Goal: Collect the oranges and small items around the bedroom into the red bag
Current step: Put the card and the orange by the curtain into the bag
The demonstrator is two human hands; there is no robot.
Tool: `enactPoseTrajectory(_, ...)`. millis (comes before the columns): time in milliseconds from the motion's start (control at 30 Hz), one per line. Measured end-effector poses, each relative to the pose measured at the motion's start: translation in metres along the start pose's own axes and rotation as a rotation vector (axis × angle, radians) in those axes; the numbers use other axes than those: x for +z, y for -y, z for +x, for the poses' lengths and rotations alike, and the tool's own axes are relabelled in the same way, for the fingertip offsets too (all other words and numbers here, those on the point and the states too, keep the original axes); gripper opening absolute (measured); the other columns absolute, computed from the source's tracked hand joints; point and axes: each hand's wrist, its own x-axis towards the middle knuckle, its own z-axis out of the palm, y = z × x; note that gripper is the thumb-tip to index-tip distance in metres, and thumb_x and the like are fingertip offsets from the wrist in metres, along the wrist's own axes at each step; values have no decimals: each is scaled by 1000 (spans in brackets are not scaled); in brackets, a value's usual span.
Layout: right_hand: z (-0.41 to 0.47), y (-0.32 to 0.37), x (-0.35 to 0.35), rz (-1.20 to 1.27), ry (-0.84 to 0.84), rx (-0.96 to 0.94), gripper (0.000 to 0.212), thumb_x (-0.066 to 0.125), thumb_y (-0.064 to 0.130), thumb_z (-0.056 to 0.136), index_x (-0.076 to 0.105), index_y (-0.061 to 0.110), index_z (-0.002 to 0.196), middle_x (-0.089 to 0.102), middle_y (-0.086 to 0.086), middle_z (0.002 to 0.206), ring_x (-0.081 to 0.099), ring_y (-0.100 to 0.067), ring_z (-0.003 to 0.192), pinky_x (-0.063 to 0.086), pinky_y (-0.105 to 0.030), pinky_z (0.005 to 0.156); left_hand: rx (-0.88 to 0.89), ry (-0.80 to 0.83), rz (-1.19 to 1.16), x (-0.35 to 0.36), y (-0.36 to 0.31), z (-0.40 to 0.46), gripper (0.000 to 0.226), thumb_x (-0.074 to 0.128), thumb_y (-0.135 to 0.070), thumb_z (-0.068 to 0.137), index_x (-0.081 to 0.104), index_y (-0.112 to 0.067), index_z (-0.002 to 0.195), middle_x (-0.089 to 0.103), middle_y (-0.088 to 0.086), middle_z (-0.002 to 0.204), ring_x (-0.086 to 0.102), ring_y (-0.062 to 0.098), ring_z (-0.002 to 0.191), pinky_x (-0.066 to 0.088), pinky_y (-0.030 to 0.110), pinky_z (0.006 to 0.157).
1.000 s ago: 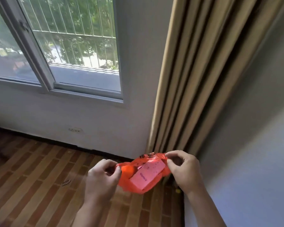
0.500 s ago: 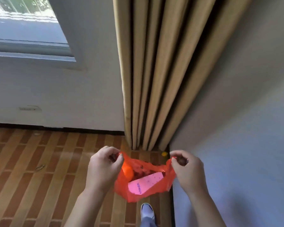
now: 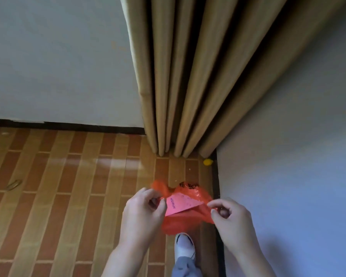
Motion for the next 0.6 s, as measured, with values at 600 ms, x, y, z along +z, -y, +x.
enactPoseTrajectory(600, 155, -153, 130, 39, 62, -250, 14, 76, 19, 92, 76, 32, 93, 69, 16, 91, 64, -3, 87, 50, -14, 72, 190, -82, 65, 159, 170, 118, 11, 75, -30, 88, 69, -34, 80, 64, -13, 74, 61, 3, 72, 54, 32, 60)
